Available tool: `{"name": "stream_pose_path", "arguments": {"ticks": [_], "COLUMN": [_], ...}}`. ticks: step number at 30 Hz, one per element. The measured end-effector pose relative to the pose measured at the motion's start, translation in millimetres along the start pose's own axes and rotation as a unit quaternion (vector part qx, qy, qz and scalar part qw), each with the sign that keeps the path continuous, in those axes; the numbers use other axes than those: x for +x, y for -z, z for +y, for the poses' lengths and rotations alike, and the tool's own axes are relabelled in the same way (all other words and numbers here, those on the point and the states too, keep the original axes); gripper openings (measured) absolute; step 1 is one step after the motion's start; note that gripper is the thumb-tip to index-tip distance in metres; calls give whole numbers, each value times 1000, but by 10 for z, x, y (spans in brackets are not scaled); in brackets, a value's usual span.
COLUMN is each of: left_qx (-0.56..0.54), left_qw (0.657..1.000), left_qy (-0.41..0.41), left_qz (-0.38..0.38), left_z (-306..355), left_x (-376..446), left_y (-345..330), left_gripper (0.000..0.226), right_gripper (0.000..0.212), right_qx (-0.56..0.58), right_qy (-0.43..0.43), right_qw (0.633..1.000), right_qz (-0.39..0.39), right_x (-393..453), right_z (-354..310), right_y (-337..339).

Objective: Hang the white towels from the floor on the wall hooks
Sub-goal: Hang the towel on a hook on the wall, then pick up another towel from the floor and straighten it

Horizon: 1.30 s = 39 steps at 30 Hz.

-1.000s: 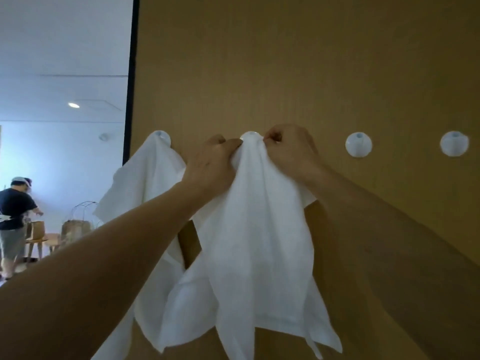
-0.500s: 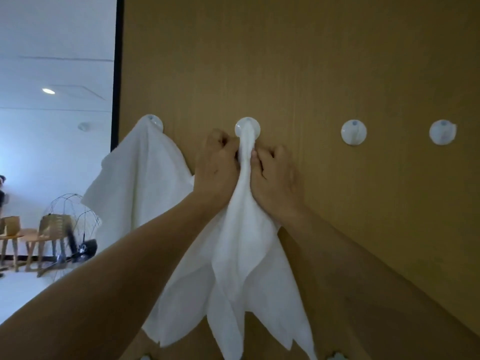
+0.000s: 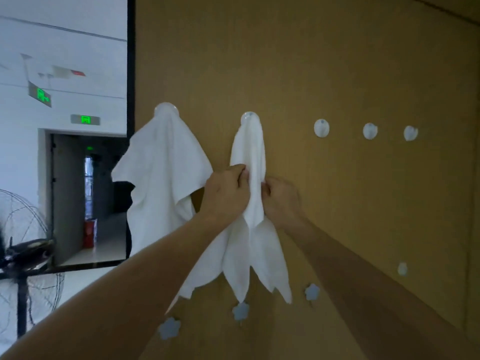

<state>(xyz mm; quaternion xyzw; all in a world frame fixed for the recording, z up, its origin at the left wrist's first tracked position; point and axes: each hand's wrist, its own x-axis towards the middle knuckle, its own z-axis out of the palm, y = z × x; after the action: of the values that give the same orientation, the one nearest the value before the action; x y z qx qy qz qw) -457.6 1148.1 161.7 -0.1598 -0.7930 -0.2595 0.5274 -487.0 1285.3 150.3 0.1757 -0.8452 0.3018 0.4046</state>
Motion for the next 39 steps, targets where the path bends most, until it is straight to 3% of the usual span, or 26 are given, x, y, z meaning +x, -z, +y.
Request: {"name": "stream_pose_path", "arguments": {"ticks": [5, 11, 15, 20, 25, 32, 39], "left_qx": [-21, -87, -144, -227, -339, -401, -458], "left_qw": [996, 988, 976, 945, 879, 803, 682], "left_qy": [-84, -103, -104, -145, -232, -297, -395], "left_qz": [-12, -78, -127, -184, -243, -327, -410], "left_z": [123, 670, 1390, 2831, 4581, 7004, 8978], "left_x": [-392, -848, -1145, -1652, -2490, -4090, -5629], "left_y": [281, 304, 233, 172, 343, 1061, 1892], "left_gripper": [23, 25, 25, 32, 31, 39, 41], "right_gripper": [32, 44, 47, 50, 51, 55, 55], "right_qx": [-126, -258, -355, -441, -508, -541, -535], "right_qy": [-38, -80, -132, -216, -299, -438, -578], "right_qw": [991, 963, 925, 871, 808, 718, 614], "right_qz": [-12, -20, -9, 1, 3, 4, 48], "right_x": [-632, -1352, -1937, -2896, -4240, -6436, -8485], "right_z": [-139, -216, -171, -78, -99, -416, -981], "right_y": [402, 1177, 1977, 3237, 4684, 6573, 7895]}}
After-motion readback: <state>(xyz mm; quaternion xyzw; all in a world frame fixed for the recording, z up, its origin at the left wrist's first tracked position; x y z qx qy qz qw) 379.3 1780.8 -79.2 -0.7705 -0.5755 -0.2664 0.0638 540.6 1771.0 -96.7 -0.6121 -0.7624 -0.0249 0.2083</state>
